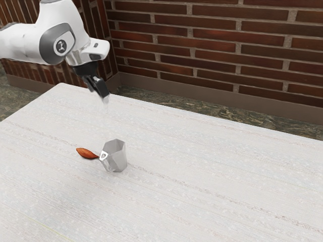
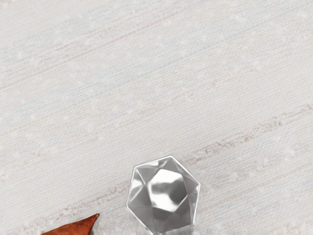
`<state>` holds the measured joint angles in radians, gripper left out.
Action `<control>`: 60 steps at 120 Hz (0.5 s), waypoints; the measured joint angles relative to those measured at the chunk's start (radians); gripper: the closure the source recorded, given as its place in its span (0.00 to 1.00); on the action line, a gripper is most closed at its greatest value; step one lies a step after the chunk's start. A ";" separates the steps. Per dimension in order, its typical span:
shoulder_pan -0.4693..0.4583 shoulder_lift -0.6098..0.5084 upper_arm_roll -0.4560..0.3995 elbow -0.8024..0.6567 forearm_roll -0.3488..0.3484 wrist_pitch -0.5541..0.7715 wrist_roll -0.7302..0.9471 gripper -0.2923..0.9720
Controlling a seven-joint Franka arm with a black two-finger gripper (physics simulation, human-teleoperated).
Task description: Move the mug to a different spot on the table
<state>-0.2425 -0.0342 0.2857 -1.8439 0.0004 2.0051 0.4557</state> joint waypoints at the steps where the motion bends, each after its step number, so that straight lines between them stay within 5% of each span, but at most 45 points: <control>1: 0.011 0.000 -0.014 0.011 0.003 -0.013 -0.004 0.23; 25: 0.058 0.002 -0.112 0.234 0.034 -0.272 -0.095 0.23; 60: 0.072 -0.002 -0.115 0.263 0.034 -0.436 -0.204 0.23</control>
<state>-0.1705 -0.0360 0.1705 -1.5807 0.0347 1.5690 0.2521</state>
